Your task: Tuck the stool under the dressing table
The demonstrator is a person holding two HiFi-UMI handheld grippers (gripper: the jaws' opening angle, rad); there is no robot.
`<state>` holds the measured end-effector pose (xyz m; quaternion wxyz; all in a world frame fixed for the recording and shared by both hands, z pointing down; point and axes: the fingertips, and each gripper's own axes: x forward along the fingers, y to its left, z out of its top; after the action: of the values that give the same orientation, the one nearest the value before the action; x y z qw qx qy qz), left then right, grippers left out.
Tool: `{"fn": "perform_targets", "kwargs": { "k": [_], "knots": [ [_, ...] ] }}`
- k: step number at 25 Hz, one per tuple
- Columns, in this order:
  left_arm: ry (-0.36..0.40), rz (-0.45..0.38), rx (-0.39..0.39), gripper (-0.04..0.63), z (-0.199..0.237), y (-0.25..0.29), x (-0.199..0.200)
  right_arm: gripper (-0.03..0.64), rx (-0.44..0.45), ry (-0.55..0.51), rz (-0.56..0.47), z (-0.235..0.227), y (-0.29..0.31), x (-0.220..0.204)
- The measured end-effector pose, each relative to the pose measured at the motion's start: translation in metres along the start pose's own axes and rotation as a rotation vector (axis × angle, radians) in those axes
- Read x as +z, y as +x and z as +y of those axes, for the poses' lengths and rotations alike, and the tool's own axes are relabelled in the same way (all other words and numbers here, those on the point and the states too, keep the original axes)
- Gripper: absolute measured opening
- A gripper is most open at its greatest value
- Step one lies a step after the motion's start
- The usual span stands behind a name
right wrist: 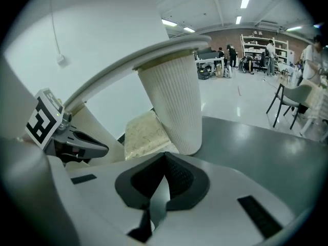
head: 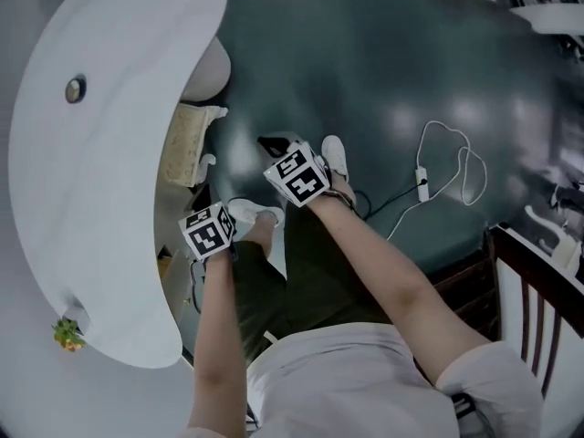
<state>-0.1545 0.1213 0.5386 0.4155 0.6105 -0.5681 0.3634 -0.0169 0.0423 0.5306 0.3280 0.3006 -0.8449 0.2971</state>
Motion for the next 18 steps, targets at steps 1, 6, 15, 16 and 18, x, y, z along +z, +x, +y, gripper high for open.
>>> {"fn": "perform_targets", "kwargs": {
  "k": [1, 6, 15, 16, 18],
  "knots": [
    [-0.003, -0.006, -0.011, 0.002, -0.006, -0.008, 0.005, 0.009, 0.007, 0.004, -0.004, 0.002, -0.011, 0.005],
    [-0.014, -0.047, -0.043, 0.002, -0.018, -0.045, 0.032, 0.009, 0.02, 0.008, -0.003, 0.011, -0.052, 0.025],
    [-0.019, -0.171, -0.087, 0.002, -0.045, -0.131, 0.101, 0.009, 0.045, -0.073, -0.049, 0.022, -0.136, 0.098],
    [-0.021, -0.189, -0.091, 0.002, -0.048, -0.141, 0.11, 0.009, 0.052, -0.087, -0.058, 0.024, -0.146, 0.107],
    [-0.025, -0.227, -0.1, 0.002, -0.053, -0.161, 0.127, 0.009, 0.066, -0.111, -0.077, 0.029, -0.165, 0.125]
  ]
}}
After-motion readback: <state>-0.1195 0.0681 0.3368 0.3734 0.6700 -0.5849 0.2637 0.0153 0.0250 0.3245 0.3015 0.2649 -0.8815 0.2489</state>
